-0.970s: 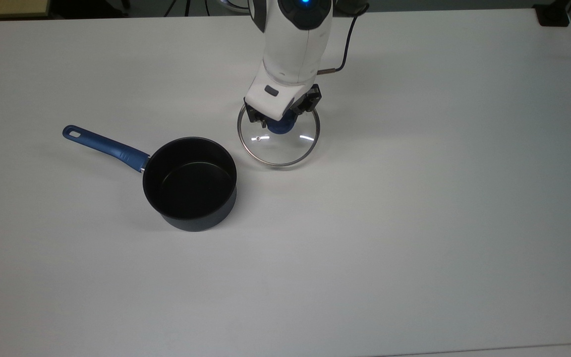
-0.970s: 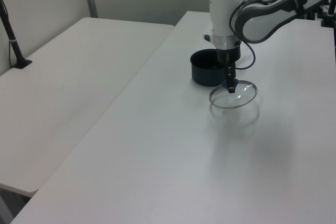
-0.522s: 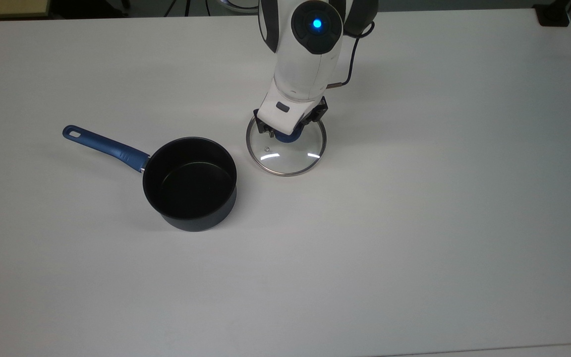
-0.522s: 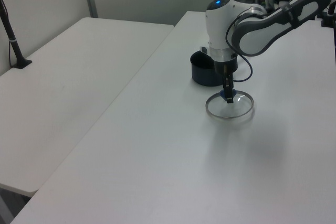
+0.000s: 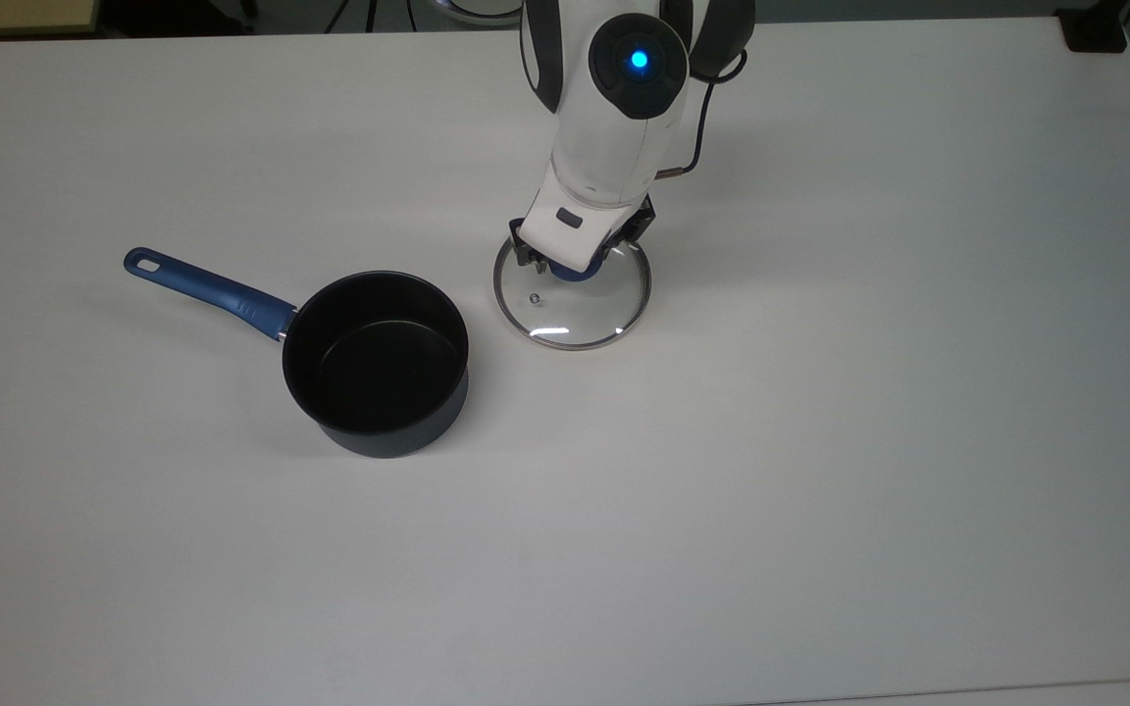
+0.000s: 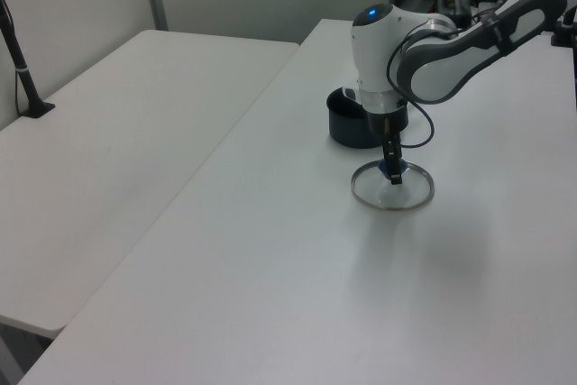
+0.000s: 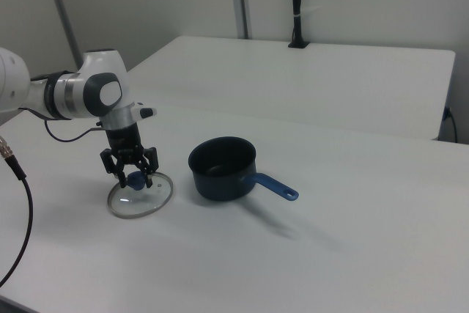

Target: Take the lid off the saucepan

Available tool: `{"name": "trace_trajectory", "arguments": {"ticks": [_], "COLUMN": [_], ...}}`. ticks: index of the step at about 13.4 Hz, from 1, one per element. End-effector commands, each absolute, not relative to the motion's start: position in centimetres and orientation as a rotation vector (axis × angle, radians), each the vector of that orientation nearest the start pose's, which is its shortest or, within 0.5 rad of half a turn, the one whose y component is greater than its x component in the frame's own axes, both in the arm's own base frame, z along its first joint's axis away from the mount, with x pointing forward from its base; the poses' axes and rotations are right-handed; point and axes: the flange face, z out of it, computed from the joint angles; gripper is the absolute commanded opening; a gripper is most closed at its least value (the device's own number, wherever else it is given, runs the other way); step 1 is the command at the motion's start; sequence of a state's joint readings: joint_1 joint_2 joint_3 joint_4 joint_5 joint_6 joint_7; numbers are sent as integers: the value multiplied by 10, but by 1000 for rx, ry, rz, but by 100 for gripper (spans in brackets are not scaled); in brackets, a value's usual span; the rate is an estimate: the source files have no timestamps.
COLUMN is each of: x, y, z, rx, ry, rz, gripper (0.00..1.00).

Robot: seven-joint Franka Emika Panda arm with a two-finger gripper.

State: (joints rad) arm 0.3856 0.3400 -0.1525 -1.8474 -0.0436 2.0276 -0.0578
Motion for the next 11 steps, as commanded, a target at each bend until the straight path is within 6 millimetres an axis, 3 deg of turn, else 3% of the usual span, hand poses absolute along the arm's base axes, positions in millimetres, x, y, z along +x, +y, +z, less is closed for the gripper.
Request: {"name": "trace_trajectory", "arguments": {"ticks": [1,3,5,11], "x": [595,592,585,555], "y": [145,140,121,25], "z": [343,368,416,561], "rx": [-3195,-3193,-3187,-3168], "ry": [-469,-440,-372,-87], "rz": [211,222,169,-25], "gripper": [100,100,100,100]}}
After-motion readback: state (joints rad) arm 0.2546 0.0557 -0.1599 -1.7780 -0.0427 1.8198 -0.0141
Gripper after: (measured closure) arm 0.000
